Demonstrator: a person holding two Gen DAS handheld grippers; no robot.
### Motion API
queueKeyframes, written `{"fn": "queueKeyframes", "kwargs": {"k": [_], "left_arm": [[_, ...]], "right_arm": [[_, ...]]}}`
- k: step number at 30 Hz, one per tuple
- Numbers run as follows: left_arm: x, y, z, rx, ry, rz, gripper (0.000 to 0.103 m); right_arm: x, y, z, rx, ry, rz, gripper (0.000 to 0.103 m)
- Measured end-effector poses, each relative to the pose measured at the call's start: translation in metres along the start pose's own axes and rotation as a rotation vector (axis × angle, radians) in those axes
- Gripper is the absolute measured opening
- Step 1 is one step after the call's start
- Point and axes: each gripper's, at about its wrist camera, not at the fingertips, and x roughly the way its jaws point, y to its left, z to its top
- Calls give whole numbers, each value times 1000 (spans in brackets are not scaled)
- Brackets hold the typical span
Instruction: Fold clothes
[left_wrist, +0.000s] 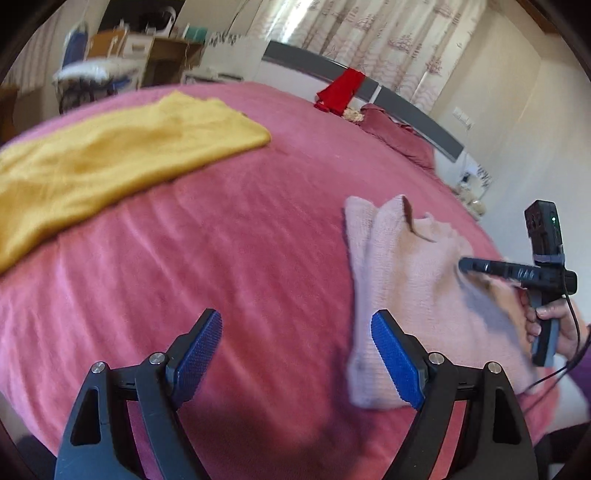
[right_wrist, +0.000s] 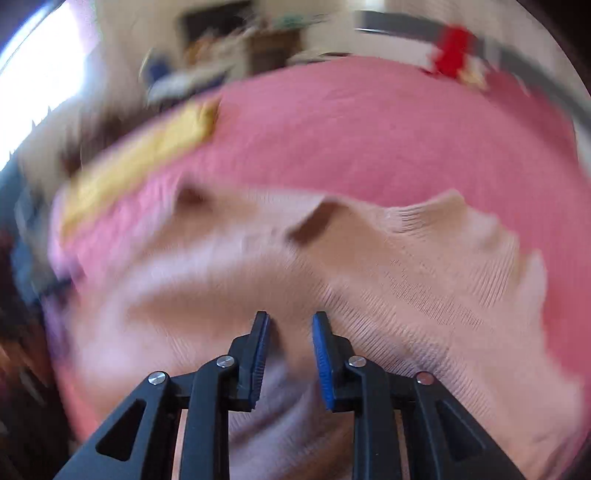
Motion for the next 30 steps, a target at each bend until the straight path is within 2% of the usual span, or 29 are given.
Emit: {"fn": "queueKeyframes", "kwargs": {"k": [2,5,7,11,13,16,17,19,20,22,24,27,30], "left_arm": [[-2,0,-5,-18,50,-40,85],[-5,-6,-10,-9,85,-88,85],[-3,-12,-11,21,111,-92,85],[10,-35,-16,170,200,-77,85],[15,-48,-18,260,225,-66,85],[18,-70,-21,423,208,-41,83],[19,-78,-22,478,202,-33,78],[24,-90,-24,570,219,-17,48],[26,-94,-26,606,221,-4,44],[27,-100,-28,672,218,23,25],[27,-106,-30,776,234,50,19],[18,-111,-31,935,247,74,16],[9,-103,-29,1026,253,101,14]], "right_arm": [[-31,13,-18,4,-36,44,27],[-46,39,-51,-68,2,53,28],[-55,50,-79,-119,32,-6,28],[-65,52,-124,-179,51,-155,28],[-81,40,-144,-126,40,-202,28],[-98,9,-162,1,24,-299,28],[-102,-2,-165,42,23,-313,28],[-111,-21,-172,108,13,-363,28],[-110,-29,-175,125,21,-387,28],[-105,-44,-180,152,41,-434,28],[-103,-48,-181,114,55,-469,25],[-99,-49,-181,30,82,-529,24],[-95,-44,-182,-20,111,-597,22]]}}
